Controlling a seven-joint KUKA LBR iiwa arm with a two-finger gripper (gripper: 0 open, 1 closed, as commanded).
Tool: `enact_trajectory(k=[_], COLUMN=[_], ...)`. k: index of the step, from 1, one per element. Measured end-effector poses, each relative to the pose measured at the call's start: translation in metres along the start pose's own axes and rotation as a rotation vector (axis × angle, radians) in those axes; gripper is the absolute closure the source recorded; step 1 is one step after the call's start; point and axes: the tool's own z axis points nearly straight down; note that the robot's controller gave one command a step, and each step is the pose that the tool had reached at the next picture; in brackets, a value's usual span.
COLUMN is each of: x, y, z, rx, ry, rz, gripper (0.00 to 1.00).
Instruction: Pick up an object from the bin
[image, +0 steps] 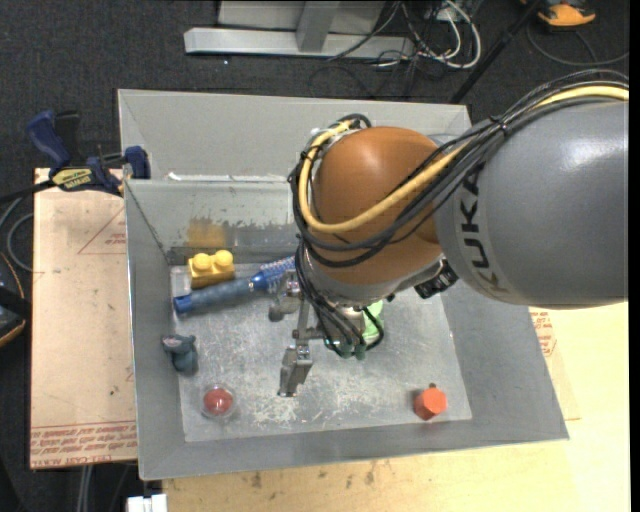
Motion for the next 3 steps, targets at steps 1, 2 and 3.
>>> enact_trajectory(k=[1, 2, 3], x=[-0.005, -0.016, -0.035], y=[0.031, 0.073, -0.015], z=[0.155, 0.163, 0.159], rx=[0.001, -0.003, 0.001], ry=[0.0, -0.012, -0.012], rz=[-0.193, -0.176, -0.184], gripper=[0.0, 0.0, 0.0])
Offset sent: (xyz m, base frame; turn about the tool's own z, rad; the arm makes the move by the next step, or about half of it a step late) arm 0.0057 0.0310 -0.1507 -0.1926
